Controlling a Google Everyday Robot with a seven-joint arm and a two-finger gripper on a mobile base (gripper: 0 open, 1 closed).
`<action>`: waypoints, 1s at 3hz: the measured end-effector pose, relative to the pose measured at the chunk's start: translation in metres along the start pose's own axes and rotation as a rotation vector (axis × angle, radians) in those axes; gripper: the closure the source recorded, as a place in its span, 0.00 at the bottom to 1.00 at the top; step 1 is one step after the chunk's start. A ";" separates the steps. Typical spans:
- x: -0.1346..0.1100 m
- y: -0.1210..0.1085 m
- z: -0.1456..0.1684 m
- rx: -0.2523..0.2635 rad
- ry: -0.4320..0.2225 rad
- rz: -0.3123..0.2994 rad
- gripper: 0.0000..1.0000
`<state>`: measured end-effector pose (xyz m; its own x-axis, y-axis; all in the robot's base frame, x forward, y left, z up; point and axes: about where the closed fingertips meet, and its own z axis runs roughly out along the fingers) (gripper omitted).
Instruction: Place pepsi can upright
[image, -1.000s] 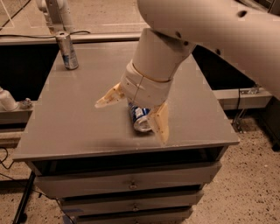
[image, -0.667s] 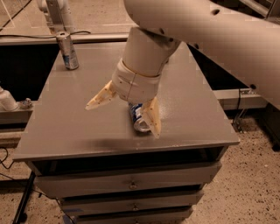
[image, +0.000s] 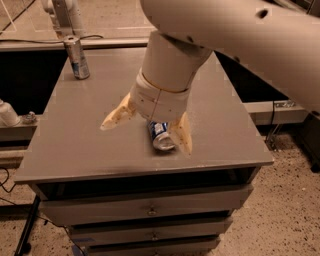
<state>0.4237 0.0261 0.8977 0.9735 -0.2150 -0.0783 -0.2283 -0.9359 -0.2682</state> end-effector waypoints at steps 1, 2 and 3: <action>0.006 0.006 -0.016 -0.035 0.094 -0.168 0.00; 0.030 0.005 -0.024 -0.073 0.132 -0.315 0.00; 0.062 0.001 -0.015 -0.095 0.123 -0.395 0.00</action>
Offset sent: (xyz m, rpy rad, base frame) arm 0.0631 -0.0262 0.0186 -0.1510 -0.2468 0.4428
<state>0.4842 0.0073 0.9065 0.9818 0.1390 0.1296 0.1595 -0.9735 -0.1641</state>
